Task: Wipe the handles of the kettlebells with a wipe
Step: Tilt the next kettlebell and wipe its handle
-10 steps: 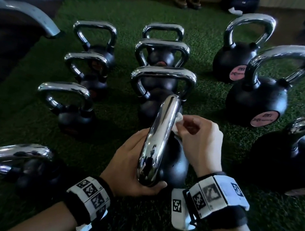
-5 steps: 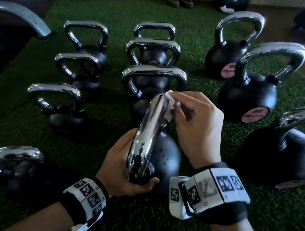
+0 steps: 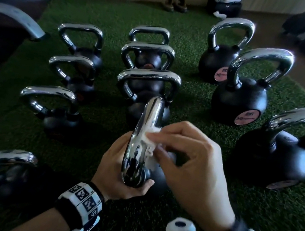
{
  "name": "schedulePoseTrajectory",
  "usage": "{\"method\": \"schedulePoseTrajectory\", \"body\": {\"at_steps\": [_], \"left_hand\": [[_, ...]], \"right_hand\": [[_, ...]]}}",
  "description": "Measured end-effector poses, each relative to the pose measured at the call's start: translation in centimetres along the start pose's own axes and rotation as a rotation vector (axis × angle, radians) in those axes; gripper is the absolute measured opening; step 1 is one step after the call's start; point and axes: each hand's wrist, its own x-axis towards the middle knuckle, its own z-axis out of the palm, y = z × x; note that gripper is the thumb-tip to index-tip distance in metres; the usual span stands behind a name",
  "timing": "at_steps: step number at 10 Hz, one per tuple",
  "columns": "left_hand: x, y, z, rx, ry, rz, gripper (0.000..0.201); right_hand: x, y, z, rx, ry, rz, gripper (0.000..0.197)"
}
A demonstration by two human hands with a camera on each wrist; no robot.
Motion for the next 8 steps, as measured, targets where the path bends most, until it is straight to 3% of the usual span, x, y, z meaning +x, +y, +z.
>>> {"method": "schedulePoseTrajectory", "body": {"at_steps": [2, 3, 4, 5, 6, 7, 8], "left_hand": [[-0.2, -0.3, 0.3, -0.013, 0.036, 0.012, 0.088], [-0.3, 0.0, -0.2, -0.141, -0.006, -0.033, 0.078], [-0.7, -0.3, -0.5, -0.077, -0.028, -0.119, 0.082], [-0.9, -0.2, -0.4, -0.036, -0.002, 0.01, 0.07], [-0.6, 0.1, -0.3, -0.027, 0.006, -0.041, 0.066], [-0.1, 0.6, -0.4, -0.124, 0.052, 0.001, 0.092], [0.3, 0.2, -0.3, -0.131, 0.052, 0.053, 0.098]], "right_hand": [[0.4, -0.4, 0.1, 0.17, 0.032, 0.181, 0.015], [-1.5, -1.2, 0.3, 0.234, -0.007, 0.262, 0.013], [-3.9, -1.3, 0.9, 0.335, -0.05, 0.375, 0.012], [-4.9, -0.6, 1.4, 0.357, -0.023, 0.393, 0.011], [-5.7, -0.3, 1.8, 0.305, 0.013, 0.361, 0.016], [-6.7, 0.8, 2.6, 0.127, 0.007, 0.308, 0.02], [-6.4, 1.9, 2.5, 0.013, -0.044, 0.221, 0.016]]}}
